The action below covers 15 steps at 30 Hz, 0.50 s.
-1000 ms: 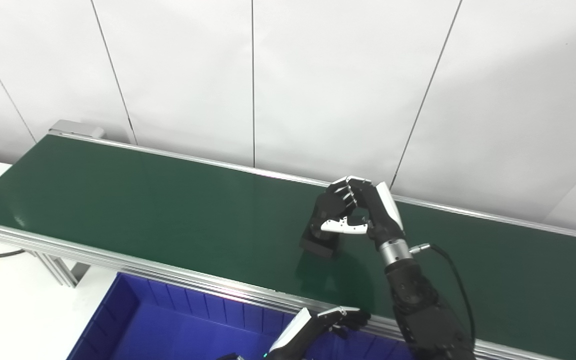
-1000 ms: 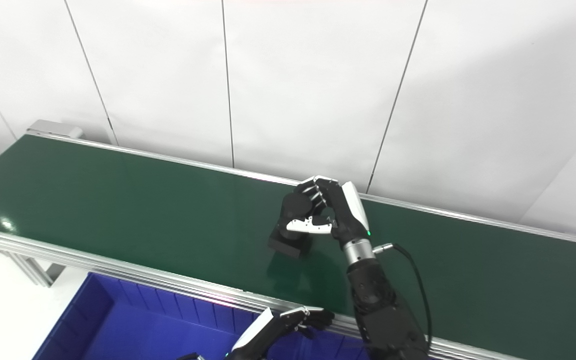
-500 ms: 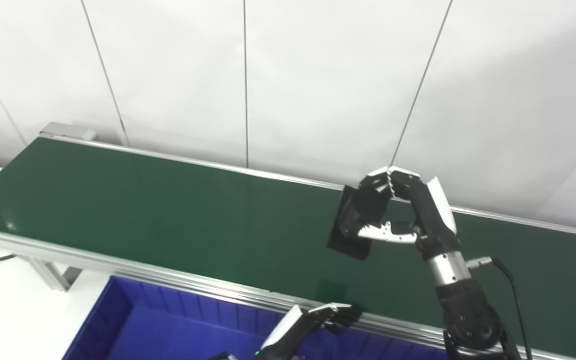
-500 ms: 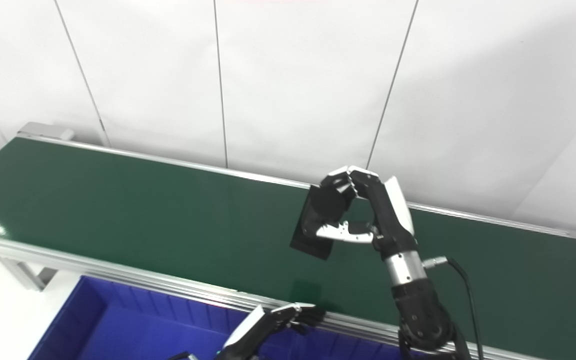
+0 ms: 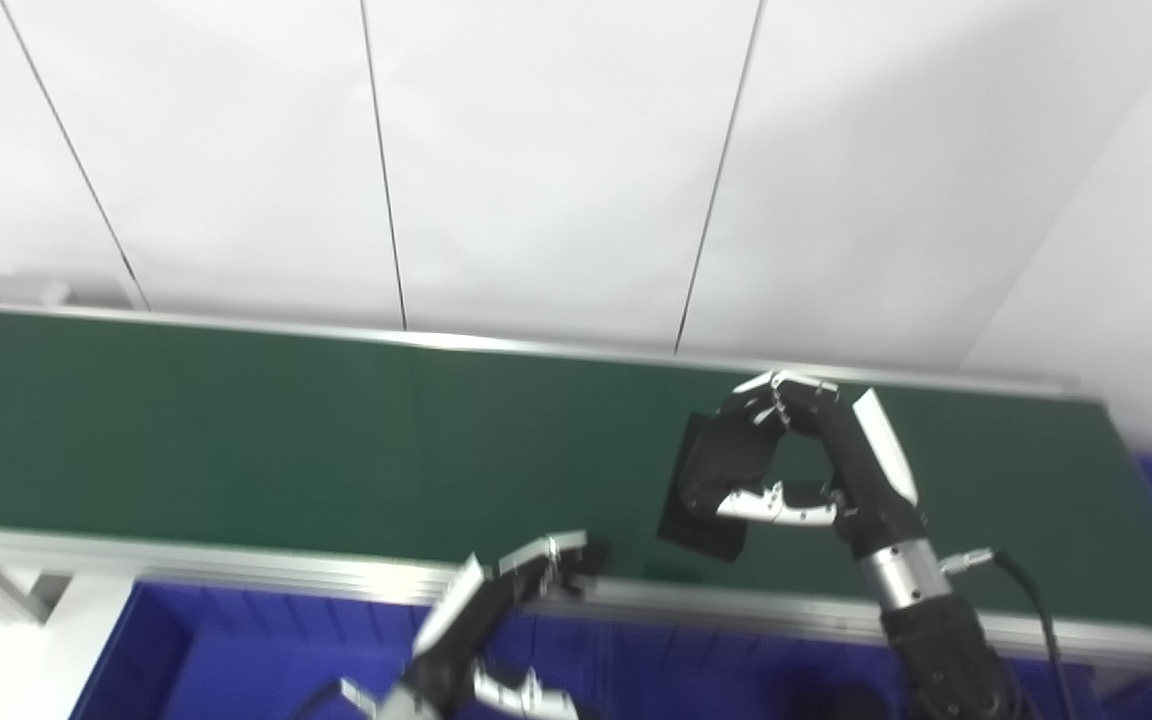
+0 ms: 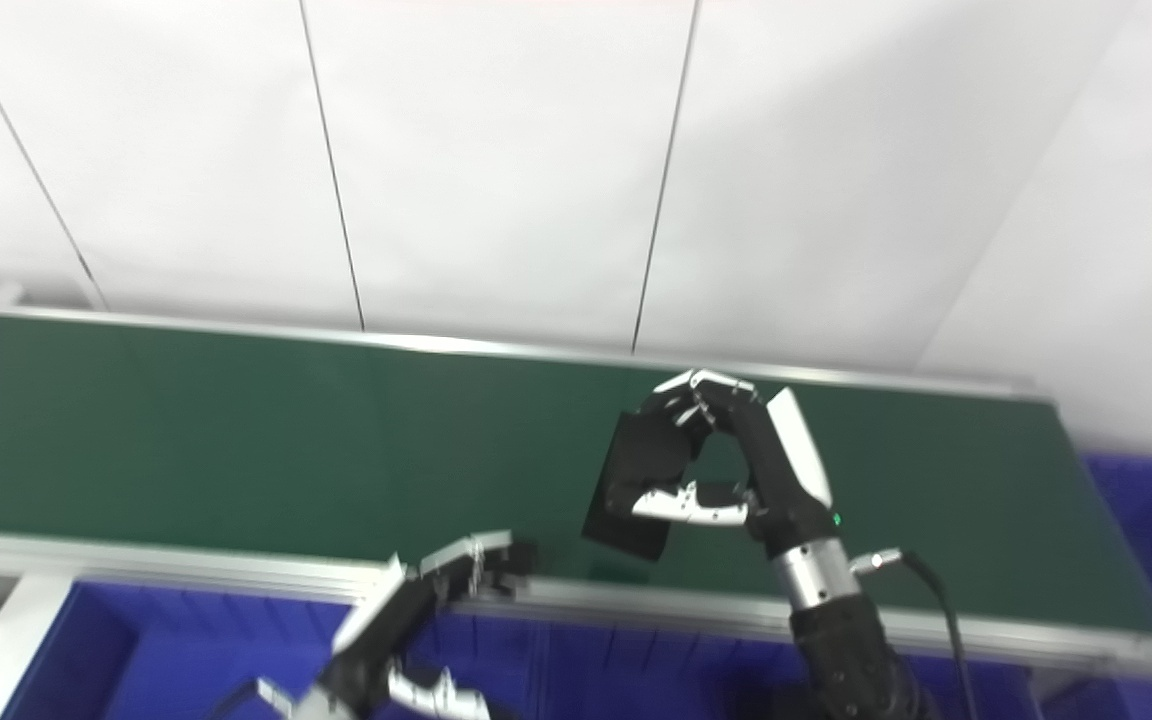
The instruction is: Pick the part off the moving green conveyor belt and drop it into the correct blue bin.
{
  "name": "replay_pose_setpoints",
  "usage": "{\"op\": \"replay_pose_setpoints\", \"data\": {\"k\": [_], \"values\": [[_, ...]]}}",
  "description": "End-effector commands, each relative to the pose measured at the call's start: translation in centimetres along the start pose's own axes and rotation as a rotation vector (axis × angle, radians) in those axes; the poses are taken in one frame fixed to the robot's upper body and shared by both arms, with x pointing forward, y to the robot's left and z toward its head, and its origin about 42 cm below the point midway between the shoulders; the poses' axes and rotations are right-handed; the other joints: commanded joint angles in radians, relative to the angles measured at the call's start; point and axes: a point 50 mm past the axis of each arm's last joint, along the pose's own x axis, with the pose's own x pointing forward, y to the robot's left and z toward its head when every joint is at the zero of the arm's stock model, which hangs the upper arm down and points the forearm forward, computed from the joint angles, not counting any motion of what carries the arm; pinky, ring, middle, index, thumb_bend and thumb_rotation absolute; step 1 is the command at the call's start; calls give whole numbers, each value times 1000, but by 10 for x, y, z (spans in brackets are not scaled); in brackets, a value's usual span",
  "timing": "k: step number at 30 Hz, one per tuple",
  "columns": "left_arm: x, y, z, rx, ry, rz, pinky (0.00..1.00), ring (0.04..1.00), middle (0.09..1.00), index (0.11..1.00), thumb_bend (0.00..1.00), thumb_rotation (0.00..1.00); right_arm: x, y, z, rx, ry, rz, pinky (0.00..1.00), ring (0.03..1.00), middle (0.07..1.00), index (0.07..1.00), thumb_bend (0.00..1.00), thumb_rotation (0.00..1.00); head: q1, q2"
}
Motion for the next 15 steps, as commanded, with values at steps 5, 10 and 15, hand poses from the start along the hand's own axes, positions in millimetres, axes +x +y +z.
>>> {"op": "replay_pose_setpoints", "data": {"k": [5, 10, 15], "values": [[6, 13, 15, -2, -85, 11, 695, 759, 786, 791, 1000, 140, -27, -7, -5, -11, 27, -40, 311, 370, 444, 506, 529, 0, -52, 30], [5, 25, 23, 3, -105, 38, 679, 761, 784, 792, 1000, 167, -44, -11, -4, -20, 76, -70, 311, 366, 434, 508, 528, 0, -137, 73], [4, 37, 31, -10, -115, 48, 678, 757, 780, 794, 1000, 179, -52, -14, 4, -4, 119, -94, 314, 371, 433, 507, 529, 0, -206, 97]]}}
